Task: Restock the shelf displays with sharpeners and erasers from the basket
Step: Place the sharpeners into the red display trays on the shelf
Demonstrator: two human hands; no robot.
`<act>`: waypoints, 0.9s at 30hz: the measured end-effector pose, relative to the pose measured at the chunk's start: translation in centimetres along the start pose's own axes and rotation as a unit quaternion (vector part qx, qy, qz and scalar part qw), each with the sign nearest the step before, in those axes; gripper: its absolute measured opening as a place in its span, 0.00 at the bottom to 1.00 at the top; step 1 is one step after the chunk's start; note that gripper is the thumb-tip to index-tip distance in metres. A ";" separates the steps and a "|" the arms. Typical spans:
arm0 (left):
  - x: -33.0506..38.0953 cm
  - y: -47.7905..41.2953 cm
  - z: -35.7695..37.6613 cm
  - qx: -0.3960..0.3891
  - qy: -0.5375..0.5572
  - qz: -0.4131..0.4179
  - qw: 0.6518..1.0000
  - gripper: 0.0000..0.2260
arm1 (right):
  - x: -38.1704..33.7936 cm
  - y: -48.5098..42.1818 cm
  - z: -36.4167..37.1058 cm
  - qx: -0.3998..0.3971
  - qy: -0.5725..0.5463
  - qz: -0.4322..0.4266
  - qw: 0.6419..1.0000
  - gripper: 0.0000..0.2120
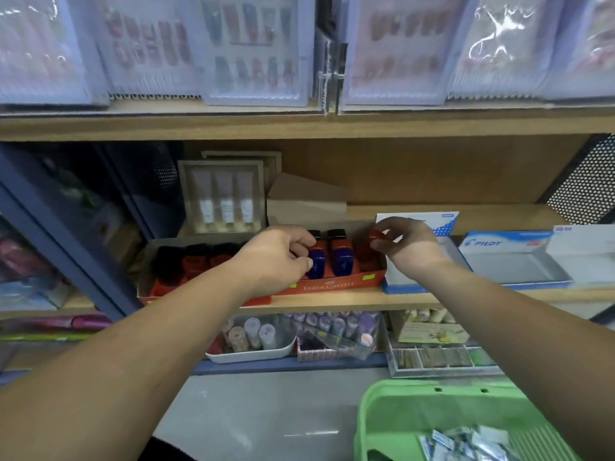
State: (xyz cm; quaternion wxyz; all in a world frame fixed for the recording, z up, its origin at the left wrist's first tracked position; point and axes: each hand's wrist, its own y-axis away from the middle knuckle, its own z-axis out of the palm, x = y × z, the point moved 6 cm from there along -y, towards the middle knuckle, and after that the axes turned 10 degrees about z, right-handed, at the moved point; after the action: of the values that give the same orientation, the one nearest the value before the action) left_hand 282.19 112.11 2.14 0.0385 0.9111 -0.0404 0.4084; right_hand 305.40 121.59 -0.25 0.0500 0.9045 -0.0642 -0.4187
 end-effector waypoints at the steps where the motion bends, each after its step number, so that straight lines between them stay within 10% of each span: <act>1: 0.0 -0.1 0.1 0.000 0.001 0.000 1.000 0.17 | -0.2 -0.2 0.2 -0.013 0.041 -0.006 0.999 0.09; 13: 3.5 0.3 2.9 -0.012 -0.043 0.036 0.998 0.16 | 1.1 3.8 -2.0 -0.028 0.151 -0.079 0.985 0.27; 17: 5.4 1.8 8.7 -0.111 -0.069 0.072 0.989 0.13 | 6.3 9.6 -3.7 -0.027 0.179 -0.169 0.969 0.12; 23: 5.6 4.7 19.4 -0.281 -0.177 0.121 0.935 0.18 | 18.7 14.8 -1.8 -0.347 0.291 0.024 0.891 0.21; 27: 4.3 7.5 26.3 -0.353 -0.209 0.126 0.903 0.19 | 26.5 17.5 2.8 -0.407 0.277 0.099 0.865 0.30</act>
State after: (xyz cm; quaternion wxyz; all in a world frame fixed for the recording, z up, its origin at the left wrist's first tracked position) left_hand 303.74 101.77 -11.86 0.2963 0.8898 -0.3033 0.1688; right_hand 318.91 100.02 -19.44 0.4700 0.8717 0.0393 -0.1327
